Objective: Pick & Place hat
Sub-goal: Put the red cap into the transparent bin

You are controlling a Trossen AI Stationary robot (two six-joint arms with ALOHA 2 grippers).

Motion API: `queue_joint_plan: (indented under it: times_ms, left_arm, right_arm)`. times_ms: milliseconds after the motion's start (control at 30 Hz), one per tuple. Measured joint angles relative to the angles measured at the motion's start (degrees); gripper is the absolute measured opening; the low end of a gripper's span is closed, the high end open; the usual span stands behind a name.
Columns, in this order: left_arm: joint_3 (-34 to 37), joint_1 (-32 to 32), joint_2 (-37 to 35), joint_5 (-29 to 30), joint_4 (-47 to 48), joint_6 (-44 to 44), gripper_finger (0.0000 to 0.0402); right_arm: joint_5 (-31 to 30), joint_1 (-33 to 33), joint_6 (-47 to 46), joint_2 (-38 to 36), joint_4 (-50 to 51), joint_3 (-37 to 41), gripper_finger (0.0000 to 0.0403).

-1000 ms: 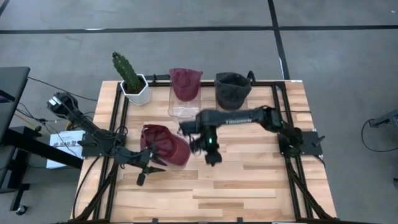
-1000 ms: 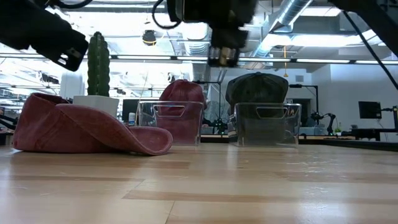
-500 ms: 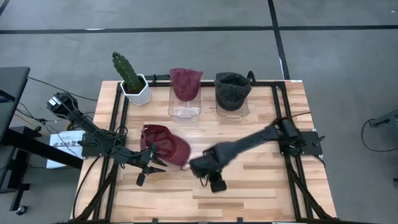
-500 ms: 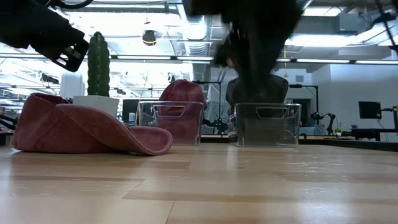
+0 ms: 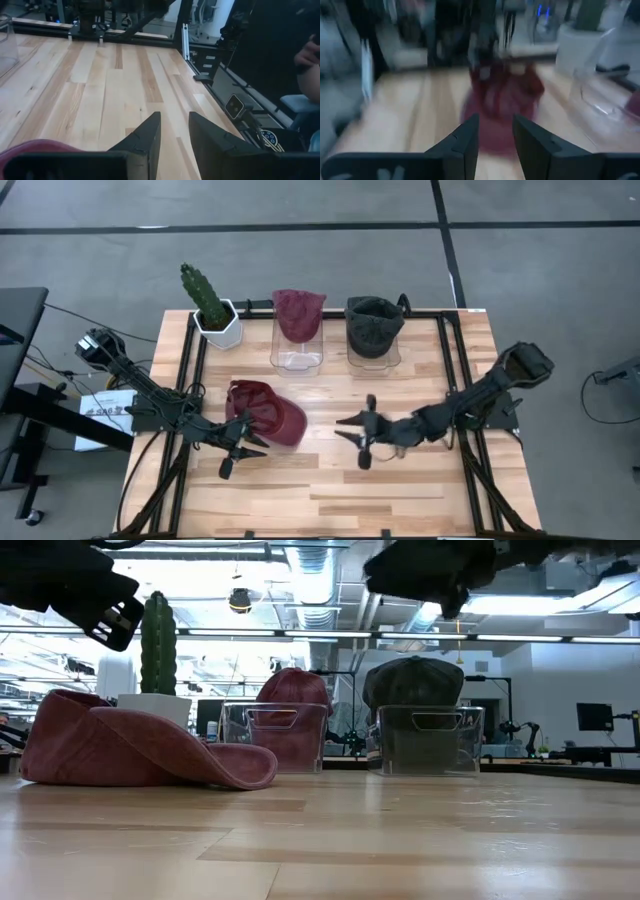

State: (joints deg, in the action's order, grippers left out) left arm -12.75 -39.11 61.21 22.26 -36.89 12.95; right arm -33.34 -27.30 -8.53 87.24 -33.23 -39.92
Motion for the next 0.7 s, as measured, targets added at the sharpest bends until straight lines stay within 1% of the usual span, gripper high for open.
queue_joint_plan:
  times_ms: [67,133,200,300,367,467,567,700]
  left_arm:
    - [0.00,0.00,0.00,0.00,-0.06,0.00,0.0097]
    - [0.00,0.00,0.00,-0.02,-0.06,-0.04,0.0097]
    - [0.00,0.00,0.00,-0.02,-0.06,-0.07,0.0097]
    - [0.00,-0.04,0.00,-0.02,-0.06,0.15,0.0097]
    - [0.00,-0.36,0.04,-0.03,-0.06,1.73,0.0097]
    - [0.00,-1.66,0.54,-0.04,0.18,2.82,0.0097]
    - [0.00,-3.57,1.62,-1.27,0.36,2.98,0.0097]
    - [0.00,-6.15,3.02,-1.38,0.53,3.96,0.0097]
  right_arm:
    - [0.42,0.18,0.01,1.34,-17.82,5.39,0.0108]
    - [0.95,0.32,0.81,3.85,-30.93,8.51,0.0108]
    - [2.95,0.38,3.76,6.75,-38.73,9.36,0.0108]
    - [6.99,0.80,7.60,10.28,-45.18,7.74,0.0108]
    - [9.32,1.20,8.86,12.35,-46.39,6.10,0.0108]
    - [11.97,2.34,8.99,15.18,-45.30,2.34,0.0108]
    - [14.03,3.49,9.02,18.02,-39.69,-1.57,0.0108]
    - [13.86,4.64,9.20,21.45,-30.77,-6.99,0.0108]
